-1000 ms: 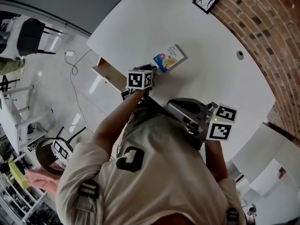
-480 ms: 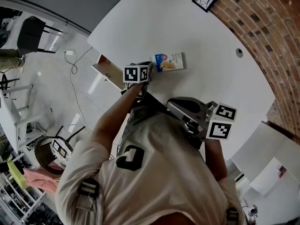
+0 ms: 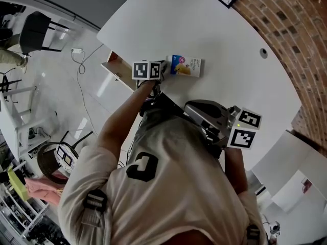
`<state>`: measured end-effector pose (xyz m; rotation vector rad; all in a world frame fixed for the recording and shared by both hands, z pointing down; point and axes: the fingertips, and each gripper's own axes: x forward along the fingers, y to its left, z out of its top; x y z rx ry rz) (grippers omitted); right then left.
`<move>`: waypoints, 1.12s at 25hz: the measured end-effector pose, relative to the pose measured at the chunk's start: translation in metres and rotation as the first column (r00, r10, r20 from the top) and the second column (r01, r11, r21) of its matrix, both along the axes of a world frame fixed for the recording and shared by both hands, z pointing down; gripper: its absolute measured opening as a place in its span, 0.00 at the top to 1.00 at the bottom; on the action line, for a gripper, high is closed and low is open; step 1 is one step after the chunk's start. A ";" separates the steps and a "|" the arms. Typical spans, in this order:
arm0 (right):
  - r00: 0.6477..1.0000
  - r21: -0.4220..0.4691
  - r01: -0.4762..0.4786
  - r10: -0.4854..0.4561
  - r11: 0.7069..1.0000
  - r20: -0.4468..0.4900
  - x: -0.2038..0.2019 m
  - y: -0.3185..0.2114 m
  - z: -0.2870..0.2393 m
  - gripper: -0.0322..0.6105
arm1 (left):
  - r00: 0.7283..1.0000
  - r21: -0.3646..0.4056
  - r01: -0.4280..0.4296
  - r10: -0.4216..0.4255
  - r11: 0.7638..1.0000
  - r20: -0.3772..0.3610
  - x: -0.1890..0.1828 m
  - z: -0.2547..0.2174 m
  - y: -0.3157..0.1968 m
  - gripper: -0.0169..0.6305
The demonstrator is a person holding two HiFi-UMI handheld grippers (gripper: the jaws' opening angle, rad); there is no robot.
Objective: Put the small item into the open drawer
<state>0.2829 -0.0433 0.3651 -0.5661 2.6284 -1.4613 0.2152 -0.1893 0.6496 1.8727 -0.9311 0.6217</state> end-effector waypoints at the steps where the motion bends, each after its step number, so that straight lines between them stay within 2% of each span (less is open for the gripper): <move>1: 1.000 0.001 0.002 -0.002 1.000 0.000 -0.001 0.001 0.000 0.94 | 1.000 -0.010 0.008 -0.009 1.000 -0.010 -0.001 -0.001 0.001 0.97; 7: 1.000 0.011 0.018 -0.018 1.000 -0.001 -0.008 0.005 -0.001 0.94 | 0.995 -0.055 0.068 -0.072 0.996 -0.065 -0.009 -0.009 0.013 0.97; 16: 1.000 0.032 0.024 -0.024 0.999 0.008 -0.016 0.012 -0.006 0.94 | 0.977 -0.076 0.130 -0.141 0.989 -0.161 -0.018 -0.032 0.031 0.97; 28: 1.000 0.070 0.013 -0.014 0.997 0.014 -0.009 0.018 -0.013 0.94 | 0.964 -0.075 0.159 -0.172 0.984 -0.205 -0.020 -0.046 0.043 0.97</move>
